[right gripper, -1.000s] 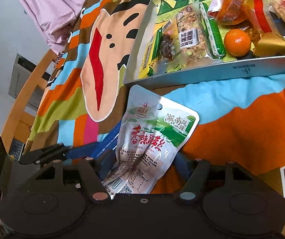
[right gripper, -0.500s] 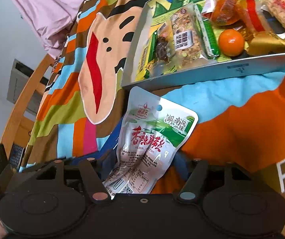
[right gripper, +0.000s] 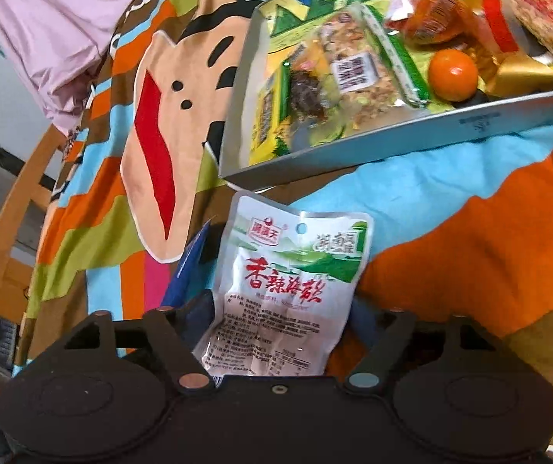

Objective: Organize snacks
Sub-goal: 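Lift the blue packet with the left tool while the right tool lifts the white packet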

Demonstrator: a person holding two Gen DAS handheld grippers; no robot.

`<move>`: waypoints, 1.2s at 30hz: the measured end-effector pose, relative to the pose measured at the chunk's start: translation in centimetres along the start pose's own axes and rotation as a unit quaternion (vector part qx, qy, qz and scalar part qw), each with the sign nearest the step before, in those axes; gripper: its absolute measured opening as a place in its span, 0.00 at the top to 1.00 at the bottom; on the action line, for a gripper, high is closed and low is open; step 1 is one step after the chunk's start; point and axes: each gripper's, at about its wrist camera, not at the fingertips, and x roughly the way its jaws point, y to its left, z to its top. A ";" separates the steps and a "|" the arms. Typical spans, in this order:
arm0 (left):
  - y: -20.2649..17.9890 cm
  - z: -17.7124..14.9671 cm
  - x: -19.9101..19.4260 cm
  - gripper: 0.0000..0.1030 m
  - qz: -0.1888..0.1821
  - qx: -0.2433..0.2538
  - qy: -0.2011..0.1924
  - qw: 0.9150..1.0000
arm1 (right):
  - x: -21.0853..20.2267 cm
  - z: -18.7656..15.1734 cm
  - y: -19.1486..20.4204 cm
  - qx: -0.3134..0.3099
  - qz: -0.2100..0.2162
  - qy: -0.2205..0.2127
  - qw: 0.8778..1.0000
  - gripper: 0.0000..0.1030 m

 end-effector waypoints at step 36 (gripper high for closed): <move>1.9 0.4 -2.9 0.64 -0.029 -0.052 -0.052 0.997 | 0.3 -1.6 2.6 -0.025 -0.041 0.001 0.999 0.52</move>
